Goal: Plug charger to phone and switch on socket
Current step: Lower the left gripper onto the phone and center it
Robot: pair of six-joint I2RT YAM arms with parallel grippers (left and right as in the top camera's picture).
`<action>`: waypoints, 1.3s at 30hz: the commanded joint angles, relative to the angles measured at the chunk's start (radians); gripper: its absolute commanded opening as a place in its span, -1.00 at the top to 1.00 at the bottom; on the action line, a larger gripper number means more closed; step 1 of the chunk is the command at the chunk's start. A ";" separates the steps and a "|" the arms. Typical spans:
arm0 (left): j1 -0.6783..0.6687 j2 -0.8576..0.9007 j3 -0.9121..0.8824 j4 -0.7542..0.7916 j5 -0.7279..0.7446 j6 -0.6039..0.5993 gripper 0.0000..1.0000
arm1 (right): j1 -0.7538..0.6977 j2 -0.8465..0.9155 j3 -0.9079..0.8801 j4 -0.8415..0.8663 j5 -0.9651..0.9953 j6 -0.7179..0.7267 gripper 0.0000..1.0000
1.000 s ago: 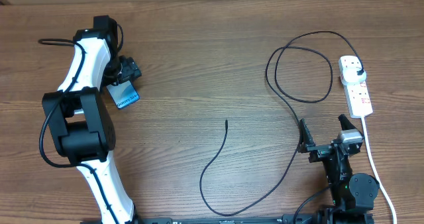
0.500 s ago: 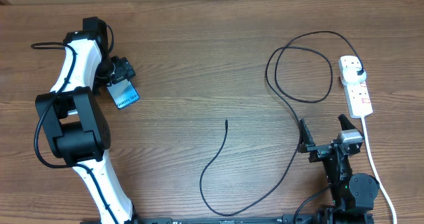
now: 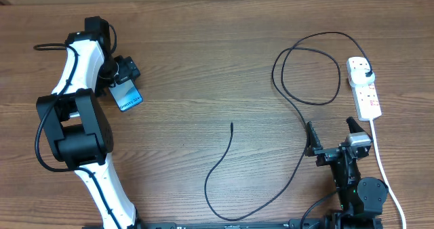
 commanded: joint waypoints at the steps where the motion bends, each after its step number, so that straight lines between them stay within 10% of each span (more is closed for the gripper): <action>1: -0.002 0.011 0.013 0.001 0.012 0.018 -0.99 | 0.006 -0.010 -0.011 0.005 -0.005 0.002 -1.00; 39: -0.002 0.060 0.013 0.048 0.011 0.016 -1.00 | 0.006 -0.010 -0.011 0.005 -0.005 0.002 -1.00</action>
